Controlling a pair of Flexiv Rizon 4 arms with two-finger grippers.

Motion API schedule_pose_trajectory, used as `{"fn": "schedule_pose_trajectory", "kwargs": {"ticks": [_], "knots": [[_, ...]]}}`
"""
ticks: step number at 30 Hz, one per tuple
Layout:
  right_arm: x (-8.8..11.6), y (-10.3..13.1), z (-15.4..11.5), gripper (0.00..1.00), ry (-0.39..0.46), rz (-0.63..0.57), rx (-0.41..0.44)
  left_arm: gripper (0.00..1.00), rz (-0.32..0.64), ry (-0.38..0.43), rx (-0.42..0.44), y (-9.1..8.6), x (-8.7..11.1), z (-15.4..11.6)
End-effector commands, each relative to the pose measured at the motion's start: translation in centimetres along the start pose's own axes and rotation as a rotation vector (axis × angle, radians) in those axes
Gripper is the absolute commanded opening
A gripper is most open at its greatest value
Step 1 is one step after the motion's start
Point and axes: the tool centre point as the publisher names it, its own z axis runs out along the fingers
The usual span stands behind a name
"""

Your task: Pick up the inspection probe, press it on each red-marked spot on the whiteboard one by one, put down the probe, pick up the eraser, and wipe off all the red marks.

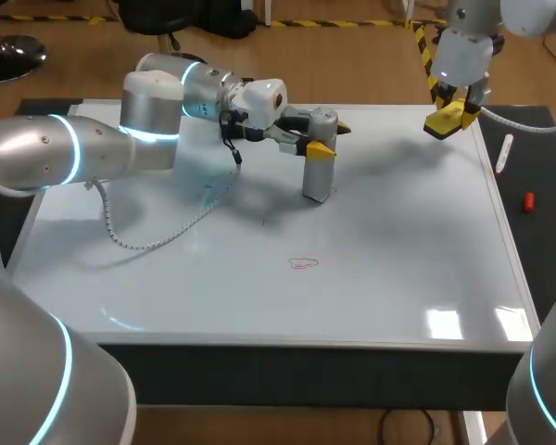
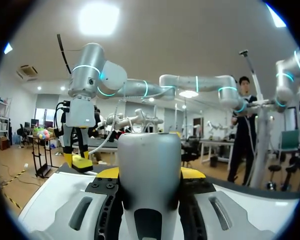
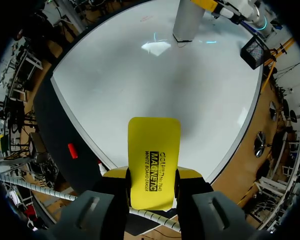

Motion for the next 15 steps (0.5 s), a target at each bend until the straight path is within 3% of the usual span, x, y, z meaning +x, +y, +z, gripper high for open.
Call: {"fn": "schedule_pose_trajectory", "kwargs": {"ticks": [1, 8, 15], "knots": [[0.0, -0.1, -0.1, 0.0, 0.004, -0.001, 0.0, 0.0, -0.003, 0.002, 0.004, 0.7, -0.2, -0.1], [0.0, -0.1, -0.1, 0.0, 0.004, -0.001, 0.0, 0.0, 0.0, 0.0, 0.004, 0.6, 0.0, -0.1], [0.0, -0.1, -0.1, 0.0, 0.004, -0.001, 0.0, 0.0, 0.034, -0.004, 0.016, -1.5, 0.4, -0.1]]}}
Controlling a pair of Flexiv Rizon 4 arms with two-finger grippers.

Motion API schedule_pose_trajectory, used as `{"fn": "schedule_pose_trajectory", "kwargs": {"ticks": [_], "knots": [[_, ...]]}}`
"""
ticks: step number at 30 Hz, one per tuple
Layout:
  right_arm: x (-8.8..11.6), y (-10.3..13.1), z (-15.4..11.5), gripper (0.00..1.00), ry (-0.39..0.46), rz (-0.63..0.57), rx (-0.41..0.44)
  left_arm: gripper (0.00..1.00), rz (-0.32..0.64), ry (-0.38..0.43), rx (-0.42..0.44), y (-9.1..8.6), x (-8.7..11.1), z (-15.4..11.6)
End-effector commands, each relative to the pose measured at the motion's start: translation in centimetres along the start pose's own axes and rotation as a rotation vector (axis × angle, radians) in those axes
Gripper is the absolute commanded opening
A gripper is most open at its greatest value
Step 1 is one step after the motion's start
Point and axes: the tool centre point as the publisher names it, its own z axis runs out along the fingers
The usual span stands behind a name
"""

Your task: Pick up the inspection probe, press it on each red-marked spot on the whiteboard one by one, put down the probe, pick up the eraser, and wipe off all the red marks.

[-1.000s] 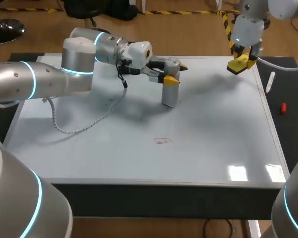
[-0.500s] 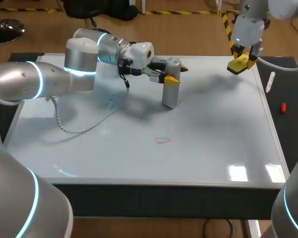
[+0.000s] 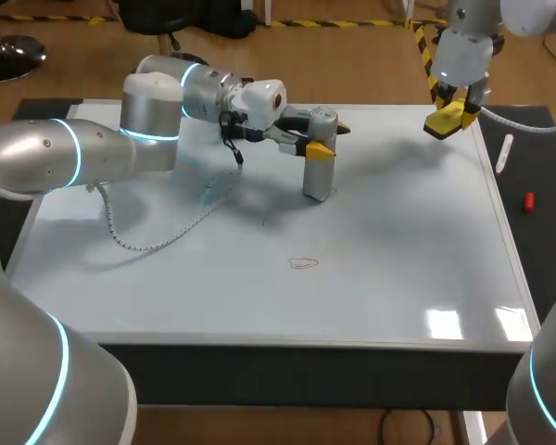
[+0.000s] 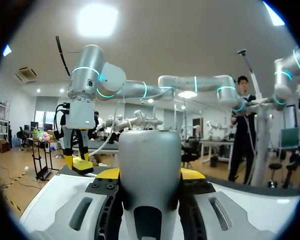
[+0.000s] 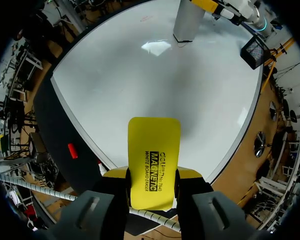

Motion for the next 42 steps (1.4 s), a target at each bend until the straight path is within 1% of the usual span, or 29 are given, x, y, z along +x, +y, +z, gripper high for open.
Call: {"fn": "schedule_pose_trajectory", "kwargs": {"ticks": [1, 6, 13, 18, 25, 36, 42], "knots": [[0.0, -0.1, -0.1, 0.0, 0.004, -0.001, 0.0, 0.0, 0.012, -0.01, -0.006, -1.4, 0.4, 0.0], [0.0, -0.1, -0.1, 0.0, 0.004, -0.001, 0.0, 0.0, 0.038, -0.018, -0.013, -3.0, 0.7, -0.3], [0.0, -0.1, -0.1, 0.0, 0.004, -0.001, 0.0, 0.0, 0.058, -0.035, -0.024, -4.5, 1.1, -1.0], [0.0, -0.1, -0.1, 0.0, 0.004, -0.001, 0.0, 0.0, 0.068, -0.064, -0.031, -5.9, 1.6, -2.7], [0.0, -0.1, -0.1, 0.0, 0.004, -0.001, 0.0, 0.0, 0.095, -0.161, -0.047, -7.4, 2.3, -7.7], [0.0, -0.1, -0.1, 0.0, 0.004, -0.001, 0.0, 0.0, 0.113, -0.325, -0.05, -8.0, 4.1, -16.7], [0.0, -0.1, -0.1, 0.0, 0.004, -0.001, 0.0, 0.0, 0.14, -0.384, -0.063, -8.8, 5.4, -21.9]]}}
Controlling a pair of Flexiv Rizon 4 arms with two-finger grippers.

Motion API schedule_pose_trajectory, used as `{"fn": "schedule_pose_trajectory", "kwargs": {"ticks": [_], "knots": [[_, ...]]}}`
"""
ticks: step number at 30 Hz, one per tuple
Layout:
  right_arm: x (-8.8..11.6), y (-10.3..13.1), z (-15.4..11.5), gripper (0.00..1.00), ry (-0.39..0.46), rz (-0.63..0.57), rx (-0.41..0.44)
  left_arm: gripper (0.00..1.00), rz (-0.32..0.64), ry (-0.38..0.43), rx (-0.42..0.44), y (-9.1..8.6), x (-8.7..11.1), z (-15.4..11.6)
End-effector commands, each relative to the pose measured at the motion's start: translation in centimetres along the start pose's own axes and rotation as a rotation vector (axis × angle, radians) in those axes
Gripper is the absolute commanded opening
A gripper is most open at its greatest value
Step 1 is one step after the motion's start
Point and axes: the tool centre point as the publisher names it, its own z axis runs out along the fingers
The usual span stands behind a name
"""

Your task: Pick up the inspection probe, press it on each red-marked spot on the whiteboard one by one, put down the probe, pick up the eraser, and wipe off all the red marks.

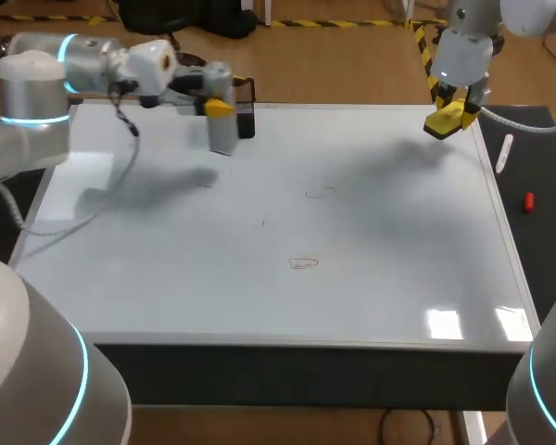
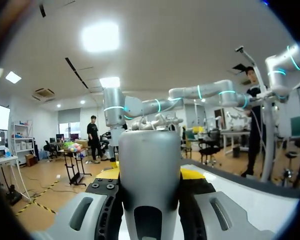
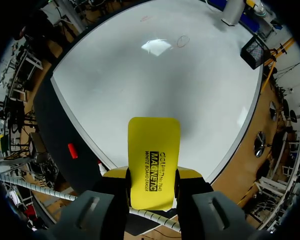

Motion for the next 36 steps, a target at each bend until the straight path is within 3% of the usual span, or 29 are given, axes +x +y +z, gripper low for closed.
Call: {"fn": "schedule_pose_trajectory", "kwargs": {"ticks": [1, 6, 12, 22, 36], "knots": [[0.0, -0.1, -0.1, 0.0, 0.004, -0.001, 0.0, 0.0, 0.015, -0.152, -0.029, -1.4, 1.2, -4.1], [0.0, -0.1, -0.1, 0.0, 0.004, -0.001, 0.0, 0.0, 0.028, -0.198, -0.035, -2.0, 1.3, -6.9], [0.0, -0.1, -0.1, 0.0, 0.004, -0.001, 0.0, 0.0, 0.032, -0.217, -0.037, -2.0, 1.4, -8.5], [0.0, -0.1, -0.1, 0.0, 0.004, -0.001, 0.0, 0.0, 0.021, -0.232, -0.04, -1.8, 2.4, -10.1], [-0.2, 0.5, -0.2, 0.0, 0.011, -0.021, 0.011, 0.0, 0.021, -0.232, -0.04, -1.8, 2.4, -10.1]]}}
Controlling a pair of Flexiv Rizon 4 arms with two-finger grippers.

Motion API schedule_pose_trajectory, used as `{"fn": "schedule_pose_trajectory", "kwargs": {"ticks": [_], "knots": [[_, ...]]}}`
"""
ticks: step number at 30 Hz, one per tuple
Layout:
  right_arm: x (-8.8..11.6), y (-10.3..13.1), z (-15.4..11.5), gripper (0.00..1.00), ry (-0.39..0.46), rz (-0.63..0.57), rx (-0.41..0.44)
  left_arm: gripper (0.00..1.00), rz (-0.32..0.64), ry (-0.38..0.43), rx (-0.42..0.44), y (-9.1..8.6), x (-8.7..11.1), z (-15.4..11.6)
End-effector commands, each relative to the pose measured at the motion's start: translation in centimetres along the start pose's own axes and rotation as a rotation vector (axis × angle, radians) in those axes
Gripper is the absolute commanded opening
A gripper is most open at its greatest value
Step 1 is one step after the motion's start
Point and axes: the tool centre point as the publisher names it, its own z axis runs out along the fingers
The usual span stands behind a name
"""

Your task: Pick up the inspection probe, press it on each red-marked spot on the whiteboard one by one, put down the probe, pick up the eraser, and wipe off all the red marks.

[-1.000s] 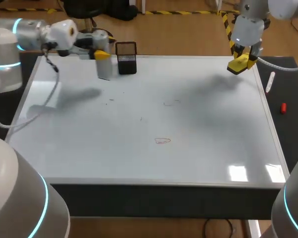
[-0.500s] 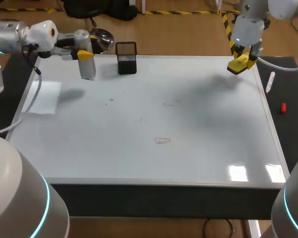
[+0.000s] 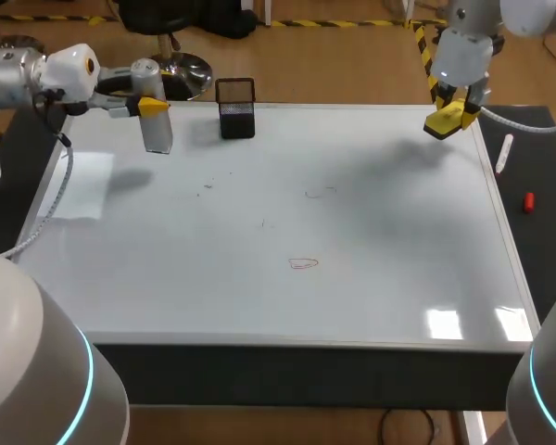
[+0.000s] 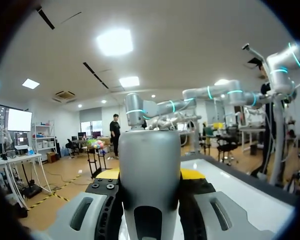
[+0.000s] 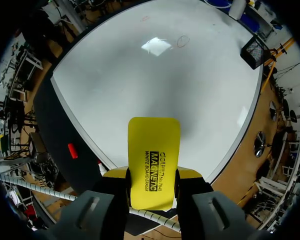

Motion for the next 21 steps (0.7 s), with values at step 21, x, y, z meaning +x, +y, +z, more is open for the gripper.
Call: {"fn": "schedule_pose_trajectory", "kwargs": {"ticks": [21], "knots": [[-1.9, 16.2, 2.6, 0.0, 0.042, -0.369, 0.071, 0.0, 0.003, -0.034, -0.006, -0.3, 0.4, 0.2]]}}
